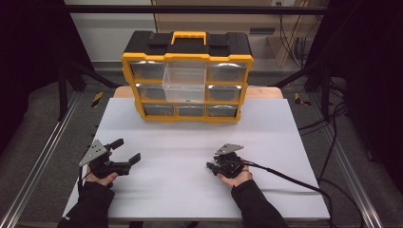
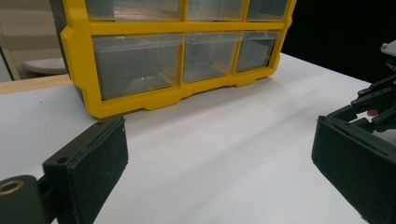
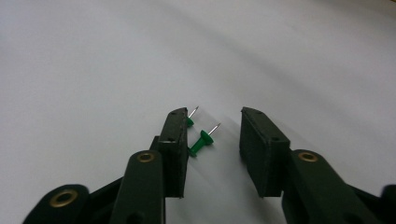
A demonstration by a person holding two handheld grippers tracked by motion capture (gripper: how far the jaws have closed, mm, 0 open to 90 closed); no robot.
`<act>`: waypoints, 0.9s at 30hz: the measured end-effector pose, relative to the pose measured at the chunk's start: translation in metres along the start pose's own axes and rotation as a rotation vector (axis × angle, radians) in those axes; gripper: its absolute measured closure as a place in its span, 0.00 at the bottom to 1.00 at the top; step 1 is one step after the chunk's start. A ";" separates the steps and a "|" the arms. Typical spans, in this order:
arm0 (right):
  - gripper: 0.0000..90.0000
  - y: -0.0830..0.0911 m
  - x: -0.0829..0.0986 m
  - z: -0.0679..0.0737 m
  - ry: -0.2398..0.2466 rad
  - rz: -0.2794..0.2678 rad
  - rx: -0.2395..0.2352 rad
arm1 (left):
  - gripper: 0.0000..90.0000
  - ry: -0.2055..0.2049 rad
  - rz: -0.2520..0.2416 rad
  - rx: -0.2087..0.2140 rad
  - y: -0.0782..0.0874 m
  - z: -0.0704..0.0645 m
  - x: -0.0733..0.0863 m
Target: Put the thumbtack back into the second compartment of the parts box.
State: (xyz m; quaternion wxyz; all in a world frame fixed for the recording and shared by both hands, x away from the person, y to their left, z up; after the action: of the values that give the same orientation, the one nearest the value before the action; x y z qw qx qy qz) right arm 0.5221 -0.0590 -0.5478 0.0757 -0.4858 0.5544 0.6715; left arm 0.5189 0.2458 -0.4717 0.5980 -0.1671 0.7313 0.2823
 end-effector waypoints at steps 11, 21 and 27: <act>0.87 -0.001 0.000 -0.001 0.003 -0.011 0.016 | 0.04 0.000 0.000 -0.001 0.000 0.000 0.000; 0.94 -0.002 -0.001 -0.003 -0.017 -0.002 0.006 | 0.04 0.000 0.001 -0.001 0.000 0.000 0.000; 0.95 0.000 -0.003 -0.005 -0.036 -0.003 -0.003 | 0.04 0.002 -0.003 -0.002 0.000 0.000 0.000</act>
State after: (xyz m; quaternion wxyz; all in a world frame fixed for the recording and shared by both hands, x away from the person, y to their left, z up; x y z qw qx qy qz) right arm 0.5267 -0.0612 -0.5452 0.0859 -0.4746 0.5515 0.6806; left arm 0.5190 0.2460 -0.4715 0.5976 -0.1691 0.7313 0.2818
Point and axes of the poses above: each handheld gripper's, and its own axes: y roughly backward along the jaws, x roughly out of its underside, z roughly to its left, the point moved 9 cm from there along -y, roughly forward along the jaws, and after that the axes turned 11 degrees about x, right-handed, at the moved point
